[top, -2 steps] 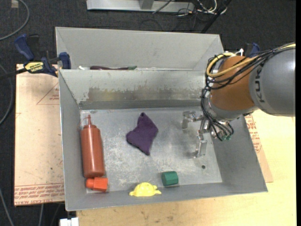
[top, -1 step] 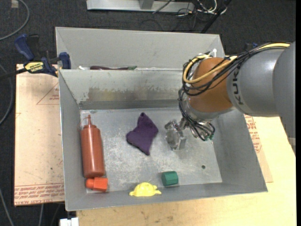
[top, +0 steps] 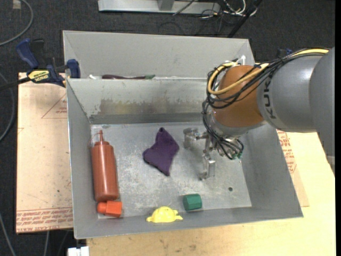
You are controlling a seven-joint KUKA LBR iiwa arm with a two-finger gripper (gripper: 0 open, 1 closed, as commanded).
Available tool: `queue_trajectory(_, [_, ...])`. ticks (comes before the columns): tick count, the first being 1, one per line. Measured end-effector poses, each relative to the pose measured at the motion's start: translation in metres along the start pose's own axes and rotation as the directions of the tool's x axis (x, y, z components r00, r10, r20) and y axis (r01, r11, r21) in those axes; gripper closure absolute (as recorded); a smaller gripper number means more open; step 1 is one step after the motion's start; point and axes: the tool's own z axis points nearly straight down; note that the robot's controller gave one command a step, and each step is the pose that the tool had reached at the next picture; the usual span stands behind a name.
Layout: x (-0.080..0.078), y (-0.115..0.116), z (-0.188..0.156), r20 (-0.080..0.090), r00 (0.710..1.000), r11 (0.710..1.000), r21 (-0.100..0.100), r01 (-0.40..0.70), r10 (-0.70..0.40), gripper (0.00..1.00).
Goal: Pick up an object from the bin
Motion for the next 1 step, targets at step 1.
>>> queue_trajectory(1, [0.0,0.0001,0.0,0.0,1.0,1.0,0.0,0.0,0.0,0.0])
